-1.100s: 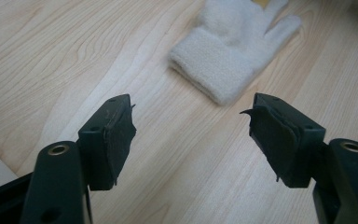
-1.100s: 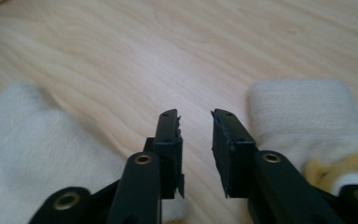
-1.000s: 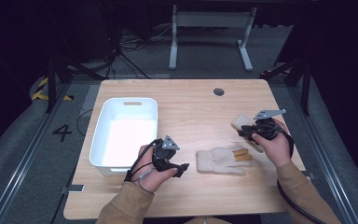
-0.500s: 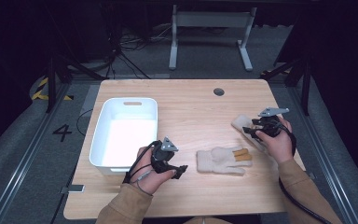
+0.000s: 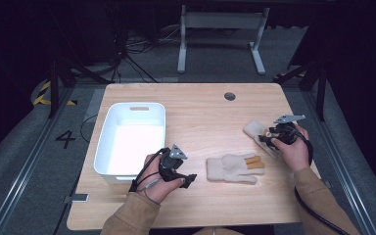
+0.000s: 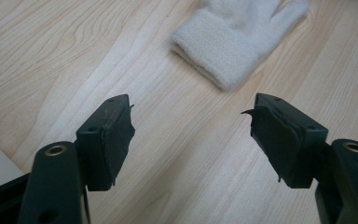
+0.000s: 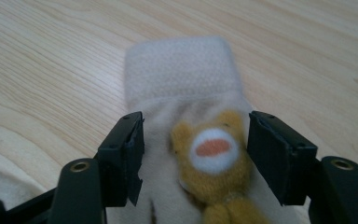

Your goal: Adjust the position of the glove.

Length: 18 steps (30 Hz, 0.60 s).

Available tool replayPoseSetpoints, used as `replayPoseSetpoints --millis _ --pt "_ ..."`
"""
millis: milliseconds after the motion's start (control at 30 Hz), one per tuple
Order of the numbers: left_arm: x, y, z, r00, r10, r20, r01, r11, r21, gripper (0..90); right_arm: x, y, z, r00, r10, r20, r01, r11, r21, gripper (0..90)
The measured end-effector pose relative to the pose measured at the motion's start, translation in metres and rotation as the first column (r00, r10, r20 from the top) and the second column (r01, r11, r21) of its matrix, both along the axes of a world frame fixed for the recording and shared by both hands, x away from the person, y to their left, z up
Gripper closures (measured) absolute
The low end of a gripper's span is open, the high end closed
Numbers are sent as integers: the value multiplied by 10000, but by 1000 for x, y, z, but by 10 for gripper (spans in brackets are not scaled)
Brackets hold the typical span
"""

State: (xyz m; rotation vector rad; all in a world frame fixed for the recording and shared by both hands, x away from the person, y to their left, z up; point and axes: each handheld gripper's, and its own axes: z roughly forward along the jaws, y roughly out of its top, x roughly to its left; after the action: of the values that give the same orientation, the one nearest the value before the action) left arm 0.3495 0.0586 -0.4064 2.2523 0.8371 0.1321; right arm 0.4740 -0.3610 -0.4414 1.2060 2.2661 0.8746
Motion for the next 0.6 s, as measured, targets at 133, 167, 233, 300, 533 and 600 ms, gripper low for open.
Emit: replayPoseSetpoints --millis 133,167,233,300,533,600 --pt "0 0 0 10000 -14 13 14 10000 -29 303 1 -3 -3 9992 -270 -309 270 9996 3 355" --pt "0 0 0 10000 -29 12 29 10000 -17 303 1 -4 -5 9986 -322 -425 320 9995 -66 371" --pt "0 0 0 10000 -26 -4 26 10000 2 303 1 -5 -6 9982 -268 -538 257 9994 -219 396" --pt "0 0 0 10000 -9 -24 9 10000 -10 303 0 -6 -6 9979 -295 -571 287 9995 -149 422" --pt "0 -1 -1 10000 -23 -44 23 10000 3 302 -3 -8 -4 9961 -531 -701 521 9985 -165 601" --pt "0 -1 -1 10000 -23 -44 23 10000 5 302 -4 -8 -4 9960 -530 -717 522 9986 -123 605"
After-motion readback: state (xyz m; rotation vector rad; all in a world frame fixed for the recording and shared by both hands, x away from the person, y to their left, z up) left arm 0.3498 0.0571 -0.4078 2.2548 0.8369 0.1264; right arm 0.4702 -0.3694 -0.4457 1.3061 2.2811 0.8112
